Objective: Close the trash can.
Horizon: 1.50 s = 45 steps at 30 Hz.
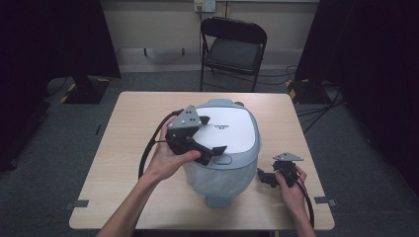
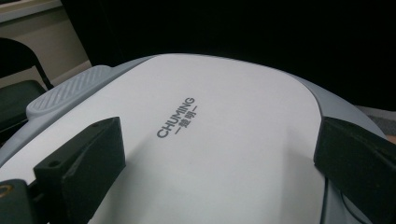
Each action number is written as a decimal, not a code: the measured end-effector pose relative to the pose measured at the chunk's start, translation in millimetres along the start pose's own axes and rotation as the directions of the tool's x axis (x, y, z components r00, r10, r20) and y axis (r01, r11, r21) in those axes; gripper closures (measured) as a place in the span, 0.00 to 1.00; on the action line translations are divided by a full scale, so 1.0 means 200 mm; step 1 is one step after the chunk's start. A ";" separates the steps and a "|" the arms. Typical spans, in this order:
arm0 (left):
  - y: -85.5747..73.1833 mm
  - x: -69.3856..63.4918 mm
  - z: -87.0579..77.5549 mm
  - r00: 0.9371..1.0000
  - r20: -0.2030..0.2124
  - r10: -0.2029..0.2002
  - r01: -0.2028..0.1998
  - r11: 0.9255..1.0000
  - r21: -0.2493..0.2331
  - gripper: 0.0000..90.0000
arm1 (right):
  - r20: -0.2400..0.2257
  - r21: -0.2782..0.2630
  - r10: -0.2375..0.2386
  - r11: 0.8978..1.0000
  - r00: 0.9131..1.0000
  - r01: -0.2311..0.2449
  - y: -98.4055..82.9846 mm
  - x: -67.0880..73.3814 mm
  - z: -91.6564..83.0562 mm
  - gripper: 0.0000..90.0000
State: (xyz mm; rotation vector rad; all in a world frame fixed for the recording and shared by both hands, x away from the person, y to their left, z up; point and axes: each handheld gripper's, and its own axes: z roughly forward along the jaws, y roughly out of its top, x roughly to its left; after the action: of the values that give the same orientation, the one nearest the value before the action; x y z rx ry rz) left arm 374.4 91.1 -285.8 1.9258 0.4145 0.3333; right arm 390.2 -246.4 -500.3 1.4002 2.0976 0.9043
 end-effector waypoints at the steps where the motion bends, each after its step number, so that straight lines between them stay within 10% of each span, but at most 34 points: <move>1: 0.00 0.01 0.00 1.000 -0.002 0.001 -0.001 1.000 0.002 0.02 | 0.000 0.000 0.000 1.000 1.000 0.000 0.00 0.00 0.00 0.13; 6: 0.00 0.04 0.00 1.000 0.001 -0.024 0.024 0.999 -0.028 0.18 | 0.000 -0.001 -0.001 1.000 1.000 0.001 0.00 0.00 0.00 0.13; 32: -0.06 0.20 -0.26 0.983 -0.157 -0.097 0.086 0.993 -0.075 0.18 | -0.001 -0.001 -0.001 1.000 1.000 0.001 0.00 0.00 0.00 0.13; 43: -0.17 0.31 -0.45 0.943 -0.276 -0.184 0.168 0.982 -0.082 0.18 | 0.000 -0.001 -0.001 1.000 1.000 0.001 0.00 0.00 0.00 0.13; 45: -0.20 0.33 -0.48 0.927 -0.308 -0.214 0.194 0.977 -0.094 0.18 | 0.000 -0.001 -0.001 1.000 1.000 0.001 0.00 0.00 0.00 0.13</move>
State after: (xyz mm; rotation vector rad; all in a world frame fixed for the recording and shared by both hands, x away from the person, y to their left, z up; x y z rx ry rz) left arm 389.4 213.1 -284.3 1.7525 0.8021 0.5141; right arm 390.3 -246.4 -500.4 1.3987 2.0974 0.9053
